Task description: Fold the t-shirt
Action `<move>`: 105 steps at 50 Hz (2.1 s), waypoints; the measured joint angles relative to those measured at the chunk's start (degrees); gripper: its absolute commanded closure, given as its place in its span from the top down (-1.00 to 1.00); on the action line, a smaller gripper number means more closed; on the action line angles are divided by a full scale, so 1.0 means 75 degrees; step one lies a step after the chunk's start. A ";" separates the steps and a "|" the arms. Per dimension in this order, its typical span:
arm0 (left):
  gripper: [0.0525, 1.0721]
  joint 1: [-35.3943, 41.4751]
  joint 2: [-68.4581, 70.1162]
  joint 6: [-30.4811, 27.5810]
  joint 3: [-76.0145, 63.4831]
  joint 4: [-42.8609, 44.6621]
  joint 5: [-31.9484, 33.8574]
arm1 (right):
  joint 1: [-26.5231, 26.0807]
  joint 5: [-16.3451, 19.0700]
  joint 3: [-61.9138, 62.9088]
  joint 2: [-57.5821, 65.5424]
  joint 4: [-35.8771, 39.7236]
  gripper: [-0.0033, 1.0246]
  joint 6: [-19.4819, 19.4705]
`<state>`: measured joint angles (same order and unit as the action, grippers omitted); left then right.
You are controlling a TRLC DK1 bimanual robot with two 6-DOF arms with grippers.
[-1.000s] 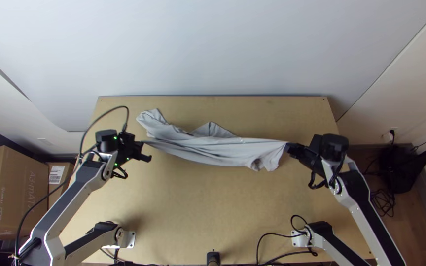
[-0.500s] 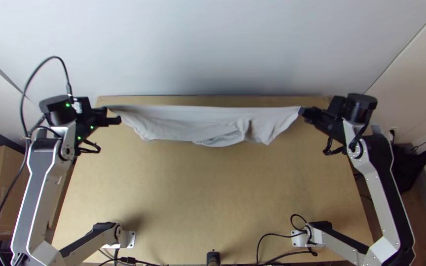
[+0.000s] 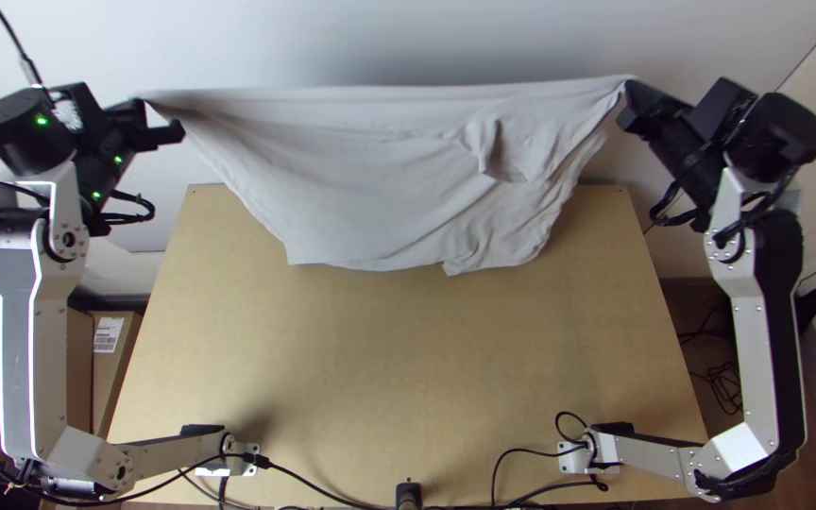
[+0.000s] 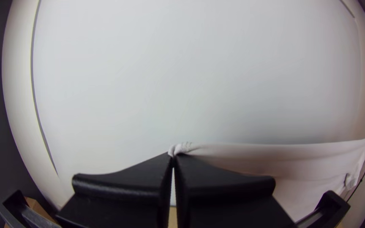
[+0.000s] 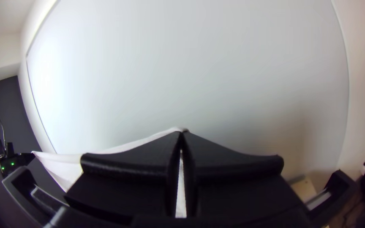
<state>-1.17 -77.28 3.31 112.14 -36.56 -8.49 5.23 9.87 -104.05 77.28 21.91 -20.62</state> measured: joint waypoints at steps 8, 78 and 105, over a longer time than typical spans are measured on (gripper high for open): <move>-0.95 -0.0003 0.0239 0.0050 0.0624 0.0035 -0.0117 | 0.0052 0.0000 -0.0580 -0.0283 -0.0236 -0.95 0.0172; -0.95 0.0105 0.6006 0.0128 -1.0057 0.2585 0.0414 | 0.1145 0.0198 0.8335 -0.5042 -0.0769 -0.95 -0.0685; -0.95 -0.0146 -0.0137 0.0152 -0.9602 0.6254 0.0784 | 0.0976 0.0172 0.8005 0.0154 -0.4272 -0.95 -0.0801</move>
<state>-2.26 -78.30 4.45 40.12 10.35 -2.61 12.56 11.16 -44.01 78.43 -10.13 -26.63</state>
